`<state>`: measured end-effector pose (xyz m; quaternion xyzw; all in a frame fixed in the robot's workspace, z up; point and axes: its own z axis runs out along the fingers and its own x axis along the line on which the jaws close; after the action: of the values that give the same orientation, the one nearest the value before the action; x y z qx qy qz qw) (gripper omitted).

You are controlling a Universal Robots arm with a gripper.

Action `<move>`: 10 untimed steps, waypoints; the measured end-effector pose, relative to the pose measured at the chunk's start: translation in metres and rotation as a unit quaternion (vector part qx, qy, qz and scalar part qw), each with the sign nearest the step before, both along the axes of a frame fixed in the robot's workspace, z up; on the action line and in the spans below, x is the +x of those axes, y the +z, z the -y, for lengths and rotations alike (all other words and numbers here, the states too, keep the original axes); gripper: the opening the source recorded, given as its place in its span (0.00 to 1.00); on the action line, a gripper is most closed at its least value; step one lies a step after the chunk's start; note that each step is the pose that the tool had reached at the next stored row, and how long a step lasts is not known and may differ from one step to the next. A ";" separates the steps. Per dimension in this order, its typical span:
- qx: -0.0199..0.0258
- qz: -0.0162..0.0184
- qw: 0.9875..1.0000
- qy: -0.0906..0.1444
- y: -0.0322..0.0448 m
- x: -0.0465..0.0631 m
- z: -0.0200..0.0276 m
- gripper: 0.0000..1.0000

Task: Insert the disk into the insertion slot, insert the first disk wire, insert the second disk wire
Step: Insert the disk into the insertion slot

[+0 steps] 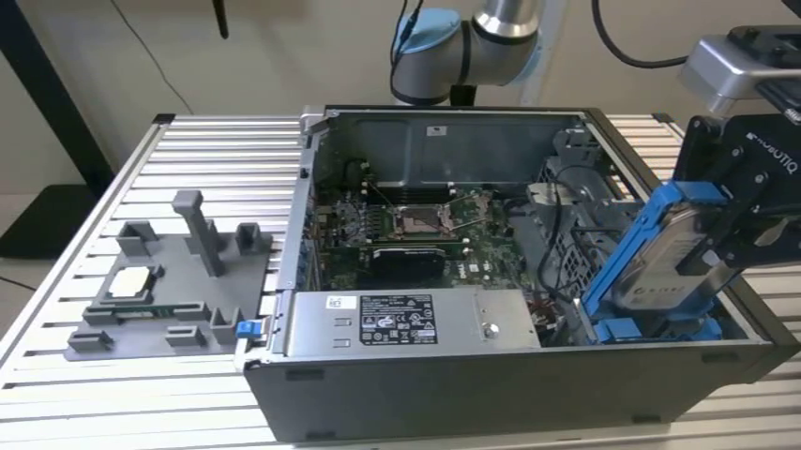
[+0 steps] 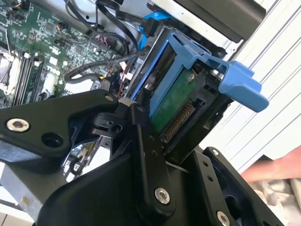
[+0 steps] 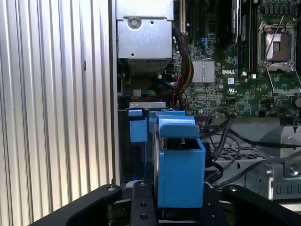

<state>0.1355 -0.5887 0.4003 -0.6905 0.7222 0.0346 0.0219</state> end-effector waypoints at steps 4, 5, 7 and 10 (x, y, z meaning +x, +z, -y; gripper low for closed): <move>0.000 0.000 1.000 0.000 -0.0026 -0.001 -0.0002 0.00; 0.000 0.000 1.000 0.000 -0.0033 -0.001 -0.0004 0.00; 0.000 0.000 1.000 0.000 -0.0049 -0.001 -0.0011 0.00; 0.000 0.000 1.000 0.000 -0.0078 -0.001 -0.0021 0.00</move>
<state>0.1343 -0.5866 0.3925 -0.6905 0.7221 0.0347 0.0219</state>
